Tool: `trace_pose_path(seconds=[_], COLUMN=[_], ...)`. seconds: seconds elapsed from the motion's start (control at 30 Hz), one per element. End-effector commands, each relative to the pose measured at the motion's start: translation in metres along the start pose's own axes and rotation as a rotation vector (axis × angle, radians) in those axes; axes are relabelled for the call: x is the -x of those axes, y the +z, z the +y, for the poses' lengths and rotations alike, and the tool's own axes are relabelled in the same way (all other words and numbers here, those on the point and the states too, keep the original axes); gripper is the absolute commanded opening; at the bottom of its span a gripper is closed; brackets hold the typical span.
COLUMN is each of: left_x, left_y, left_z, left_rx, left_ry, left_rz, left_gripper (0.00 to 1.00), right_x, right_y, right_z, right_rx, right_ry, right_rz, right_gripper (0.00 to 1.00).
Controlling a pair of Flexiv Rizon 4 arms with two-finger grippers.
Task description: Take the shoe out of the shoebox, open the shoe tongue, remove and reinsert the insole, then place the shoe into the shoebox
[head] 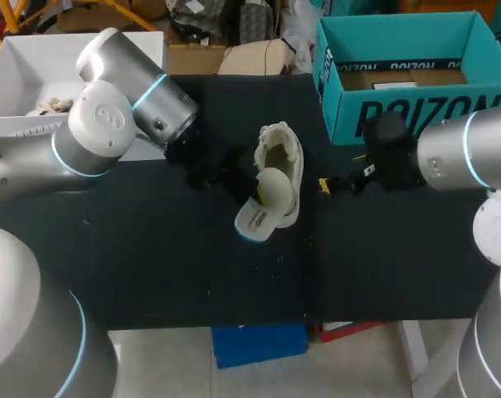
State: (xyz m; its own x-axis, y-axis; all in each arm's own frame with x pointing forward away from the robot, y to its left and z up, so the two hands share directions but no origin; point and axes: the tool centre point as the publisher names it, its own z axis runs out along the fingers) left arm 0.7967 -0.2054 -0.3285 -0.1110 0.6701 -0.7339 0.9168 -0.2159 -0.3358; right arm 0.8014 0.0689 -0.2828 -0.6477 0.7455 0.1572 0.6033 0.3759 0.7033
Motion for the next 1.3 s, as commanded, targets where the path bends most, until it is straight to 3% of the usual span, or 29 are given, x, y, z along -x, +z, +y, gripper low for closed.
trace_pose_path(seconds=[0.03,0.5,0.83,1.07,1.1,1.13,1.17,1.3], left_x=[0.001,0.005,0.003,0.0,0.0,0.001,0.004,0.009], left_y=[0.006,0.021,0.018,0.017,0.017,0.017,0.017,0.013], left_z=[0.013,0.058,0.085,0.1,0.101,0.1,0.098,0.086], left_rx=[-0.051,0.02,0.069,0.15,0.16,0.157,0.15,0.141], left_ry=[-0.008,-0.042,-0.08,-0.104,-0.096,-0.096,-0.097,-0.08], left_rz=[0.031,0.059,0.054,0.1,0.122,0.123,0.119,0.131], left_gripper=[0.0,0.0,0.0,0.0,0.05,0.47,0.69,0.69], right_x=[0.0,0.0,0.0,0.0,0.0,0.0,0.0,0.0], right_y=[0.0,0.0,0.0,0.0,0.0,0.0,0.0,0.0], right_z=[0.0,0.0,0.0,0.0,0.0,0.0,0.0,0.0], right_rx=[-0.002,-0.002,-0.002,-0.002,-0.002,-0.002,-0.002,-0.002], right_ry=[0.0,0.0,0.0,0.0,0.0,0.0,0.0,0.0], right_rz=[0.002,0.002,0.002,0.002,0.002,0.002,0.002,0.002], right_gripper=[1.0,1.0,1.0,1.0,1.0,1.0,1.0,1.0])
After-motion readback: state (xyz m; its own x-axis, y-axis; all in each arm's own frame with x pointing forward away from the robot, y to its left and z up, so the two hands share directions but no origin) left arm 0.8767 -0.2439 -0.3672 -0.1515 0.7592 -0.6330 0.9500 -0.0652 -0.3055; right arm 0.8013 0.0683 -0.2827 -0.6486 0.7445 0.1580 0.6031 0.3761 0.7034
